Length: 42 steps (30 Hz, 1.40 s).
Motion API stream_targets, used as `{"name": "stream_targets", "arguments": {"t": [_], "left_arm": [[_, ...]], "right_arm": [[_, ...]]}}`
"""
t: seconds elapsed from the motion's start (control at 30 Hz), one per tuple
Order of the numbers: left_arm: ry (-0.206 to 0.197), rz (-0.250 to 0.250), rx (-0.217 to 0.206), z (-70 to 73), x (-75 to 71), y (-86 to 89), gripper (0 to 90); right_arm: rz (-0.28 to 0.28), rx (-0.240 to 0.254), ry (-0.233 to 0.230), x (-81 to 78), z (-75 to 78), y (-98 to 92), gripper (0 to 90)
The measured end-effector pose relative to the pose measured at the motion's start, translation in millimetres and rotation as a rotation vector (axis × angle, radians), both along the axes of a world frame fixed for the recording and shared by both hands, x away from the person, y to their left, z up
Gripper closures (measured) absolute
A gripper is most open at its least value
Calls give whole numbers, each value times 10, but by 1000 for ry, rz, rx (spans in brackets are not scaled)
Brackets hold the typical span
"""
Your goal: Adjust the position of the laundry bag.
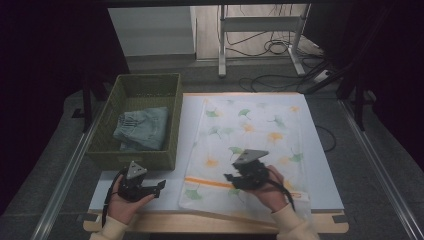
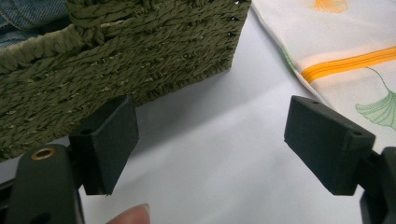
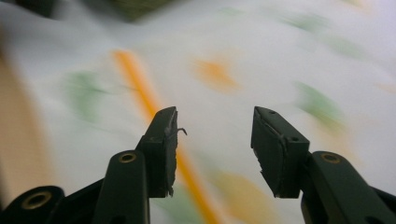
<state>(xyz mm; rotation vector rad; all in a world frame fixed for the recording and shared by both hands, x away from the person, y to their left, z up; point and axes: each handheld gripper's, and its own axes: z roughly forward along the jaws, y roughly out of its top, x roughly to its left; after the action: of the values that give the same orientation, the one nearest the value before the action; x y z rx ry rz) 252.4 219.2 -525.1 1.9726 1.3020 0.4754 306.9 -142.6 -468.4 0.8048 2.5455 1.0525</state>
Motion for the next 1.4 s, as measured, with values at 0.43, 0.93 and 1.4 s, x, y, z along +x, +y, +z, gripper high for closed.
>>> {"name": "stream_targets", "arguments": {"t": [0.43, 0.93, 1.4], "left_arm": [[-8, -10, 2, 9, 0, -19, 175], [-4, -16, 6, -1, 6, -32, 174], [-4, -20, 8, -3, 5, -49, 174]], "right_arm": [[-450, -35, 37, 260, -108, -1482, 475], [-599, -65, 112, 345, -253, -1895, 450], [-621, -90, 126, 409, -322, -1886, 577]]}}
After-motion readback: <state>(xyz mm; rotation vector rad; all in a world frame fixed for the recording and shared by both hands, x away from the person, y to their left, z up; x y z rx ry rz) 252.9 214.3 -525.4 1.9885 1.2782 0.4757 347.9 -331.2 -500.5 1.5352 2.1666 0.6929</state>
